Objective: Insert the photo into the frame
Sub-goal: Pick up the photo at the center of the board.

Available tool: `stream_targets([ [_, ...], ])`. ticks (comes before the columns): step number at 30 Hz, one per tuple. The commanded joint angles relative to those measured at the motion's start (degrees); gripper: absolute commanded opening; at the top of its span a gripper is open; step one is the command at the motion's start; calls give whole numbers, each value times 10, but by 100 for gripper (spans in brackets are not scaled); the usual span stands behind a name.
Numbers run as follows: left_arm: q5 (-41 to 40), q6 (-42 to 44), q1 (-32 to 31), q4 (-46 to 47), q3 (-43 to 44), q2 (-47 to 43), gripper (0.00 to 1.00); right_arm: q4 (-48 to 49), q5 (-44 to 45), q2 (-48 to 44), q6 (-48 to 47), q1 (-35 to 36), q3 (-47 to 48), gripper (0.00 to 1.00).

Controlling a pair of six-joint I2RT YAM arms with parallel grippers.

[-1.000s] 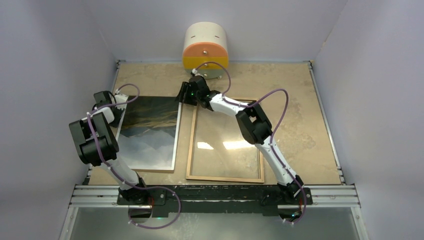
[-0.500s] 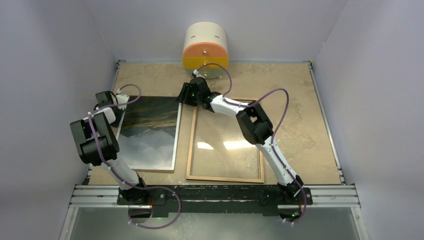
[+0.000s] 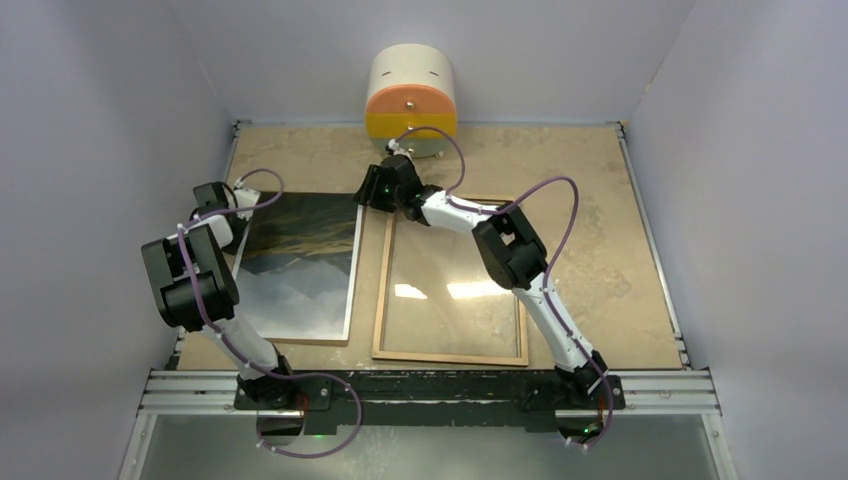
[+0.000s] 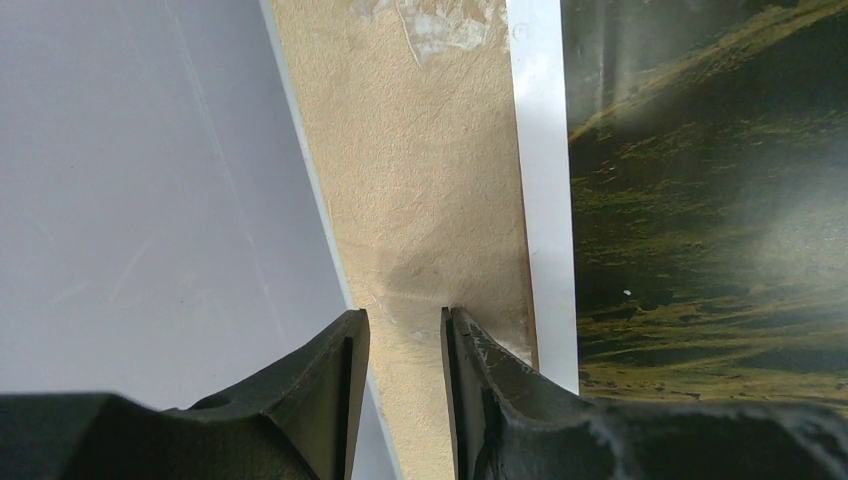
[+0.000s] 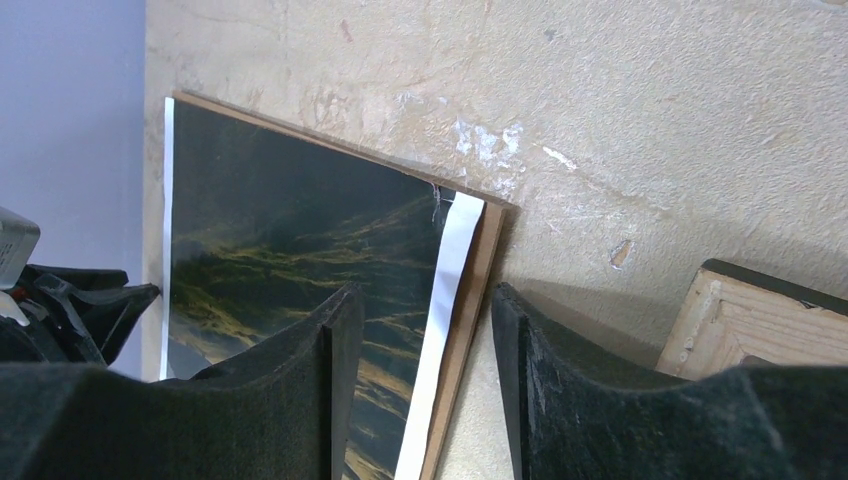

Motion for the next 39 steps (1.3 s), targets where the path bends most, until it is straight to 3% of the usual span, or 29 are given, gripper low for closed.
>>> stream_targets([
  [1,37,-8,-12,-29,-23,21,36,16,4,-33,1,2,14,52],
  [15,37,-8,-21,-25,-27,25,36,31,17,-62,-2,5,-21,50],
  [39,40,-16,-49,-23,-37,25,36,-20,-2,-4,8,9,33,49],
])
